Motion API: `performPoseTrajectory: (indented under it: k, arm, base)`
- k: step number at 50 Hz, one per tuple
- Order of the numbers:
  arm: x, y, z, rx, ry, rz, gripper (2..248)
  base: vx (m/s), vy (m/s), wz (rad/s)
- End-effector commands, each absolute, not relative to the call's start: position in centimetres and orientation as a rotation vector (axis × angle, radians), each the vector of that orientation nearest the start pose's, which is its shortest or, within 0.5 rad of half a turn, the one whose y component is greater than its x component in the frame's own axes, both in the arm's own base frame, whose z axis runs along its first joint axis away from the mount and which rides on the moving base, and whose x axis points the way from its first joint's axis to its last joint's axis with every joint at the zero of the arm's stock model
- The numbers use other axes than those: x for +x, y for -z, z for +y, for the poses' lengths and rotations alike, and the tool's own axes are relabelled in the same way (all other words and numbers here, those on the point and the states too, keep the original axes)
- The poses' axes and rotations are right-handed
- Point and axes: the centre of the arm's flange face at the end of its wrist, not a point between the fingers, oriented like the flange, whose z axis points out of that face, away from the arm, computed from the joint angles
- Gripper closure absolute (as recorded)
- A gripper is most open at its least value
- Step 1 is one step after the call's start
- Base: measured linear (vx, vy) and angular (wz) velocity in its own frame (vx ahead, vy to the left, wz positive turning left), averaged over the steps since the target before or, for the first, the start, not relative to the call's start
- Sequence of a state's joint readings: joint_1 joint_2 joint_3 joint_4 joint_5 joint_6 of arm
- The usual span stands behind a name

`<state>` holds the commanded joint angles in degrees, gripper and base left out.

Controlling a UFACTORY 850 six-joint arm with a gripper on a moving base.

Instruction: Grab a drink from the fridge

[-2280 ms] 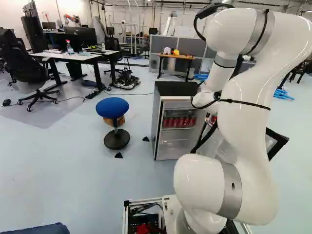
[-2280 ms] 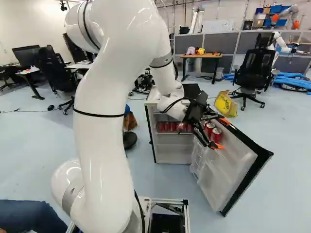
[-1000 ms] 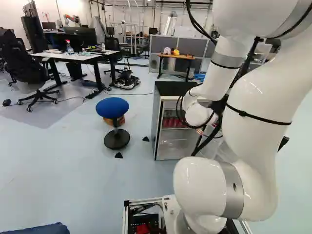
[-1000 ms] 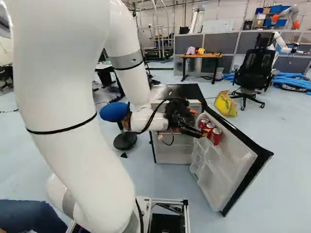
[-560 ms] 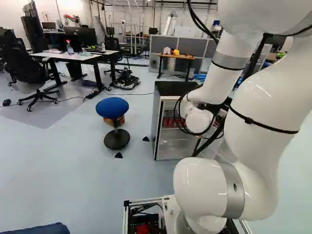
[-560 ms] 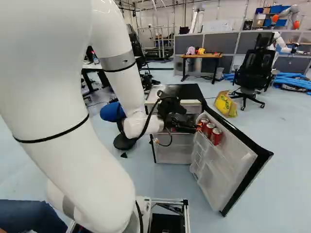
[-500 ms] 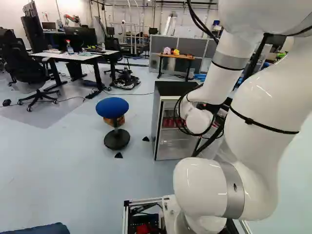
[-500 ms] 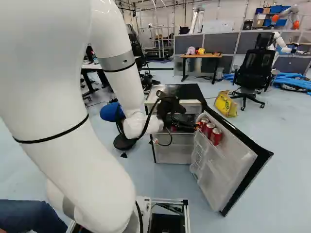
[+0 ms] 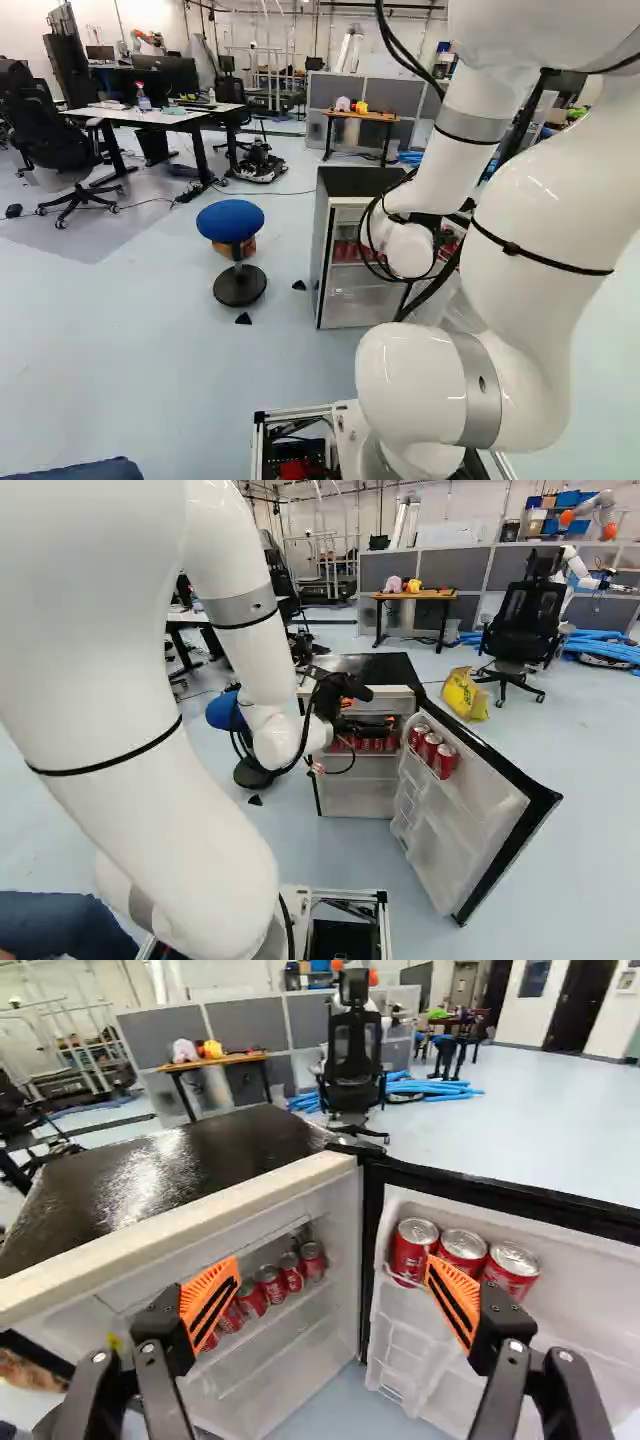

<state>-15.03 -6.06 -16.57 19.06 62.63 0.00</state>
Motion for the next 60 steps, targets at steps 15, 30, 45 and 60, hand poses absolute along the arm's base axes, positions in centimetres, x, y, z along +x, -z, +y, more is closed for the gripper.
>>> performPoseTrajectory:
  k: [15, 30, 45, 60]
  arm:
    - [33.7, -31.8, -10.5, -2.715, 1.891, 0.625, 3]
    - [34.3, -30.1, -9.4, -2.751, 1.766, 0.396, 3]
    - [34.7, -28.3, -8.6, -2.780, 1.636, 0.232, 3]
    - [35.0, -26.5, -8.3, -2.804, 1.540, 0.167, 3]
  base:
    - [0.000, 0.000, 0.000]
    - [0.000, 0.000, 0.000]
    - [0.000, 0.000, 0.000]
    - [0.000, 0.000, 0.000]
